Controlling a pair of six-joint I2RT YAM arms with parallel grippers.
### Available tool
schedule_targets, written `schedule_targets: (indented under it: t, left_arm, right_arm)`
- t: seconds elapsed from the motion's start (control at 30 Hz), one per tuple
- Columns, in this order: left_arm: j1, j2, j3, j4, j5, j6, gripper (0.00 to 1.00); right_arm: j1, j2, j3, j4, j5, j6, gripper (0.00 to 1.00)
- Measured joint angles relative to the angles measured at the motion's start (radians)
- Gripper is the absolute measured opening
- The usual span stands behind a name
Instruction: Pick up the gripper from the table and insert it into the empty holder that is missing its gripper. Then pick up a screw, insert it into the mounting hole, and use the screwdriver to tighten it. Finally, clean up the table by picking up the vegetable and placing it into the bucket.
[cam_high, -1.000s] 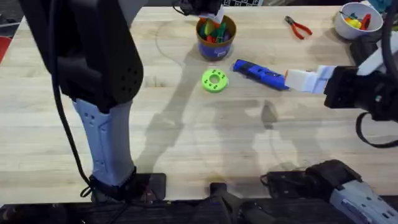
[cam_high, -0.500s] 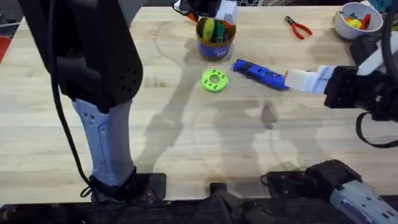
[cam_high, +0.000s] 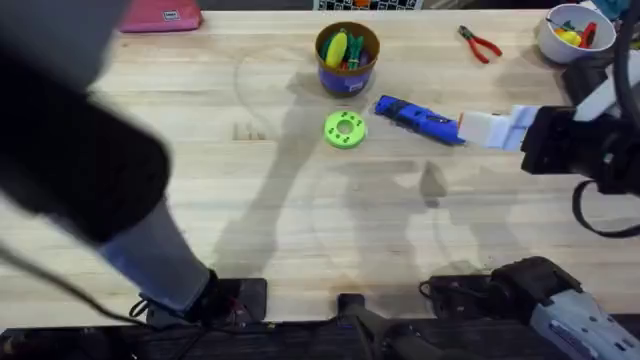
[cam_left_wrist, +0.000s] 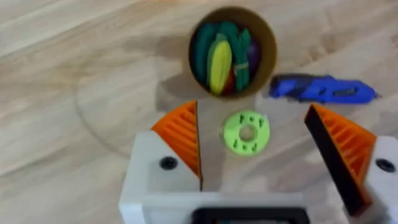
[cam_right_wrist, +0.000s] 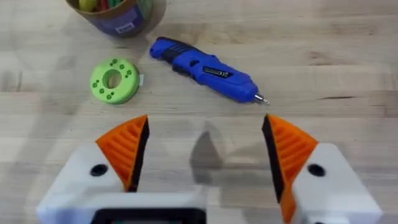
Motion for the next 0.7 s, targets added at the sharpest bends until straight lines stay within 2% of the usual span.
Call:
schedule_targets:
  t: [0.07,0.17,0.27,0.37,0.53,0.7]
  left_arm:
    - [0.000,-0.068,-0.013,-0.053,-0.010,0.003,0.985]
    - [0.002,-0.174,-0.104,-0.071,-0.034,0.007,0.986]
    - [0.010,-0.281,-0.268,-0.039,-0.052,0.010,0.985]
    - [0.022,-0.411,-0.478,0.013,-0.072,0.010,0.986]
    - [0.041,-0.696,-0.796,0.048,-0.107,0.010,0.986]
    - [0.056,-0.925,-0.952,0.077,-0.127,0.009,0.987]
  right_arm:
    - [0.000,0.000,0.000,0.000,0.000,0.000,0.994]
    - [0.000,0.000,0.000,0.000,0.000,0.000,0.994]
    - [0.000,0.000,0.000,0.000,0.000,0.000,0.994]
    - [0.000,0.000,0.000,0.000,0.000,0.000,0.994]
    - [0.000,0.000,0.000,-0.006,0.000,0.000,0.994]
    - [0.000,0.000,0.000,-0.027,0.000,0.000,0.992]
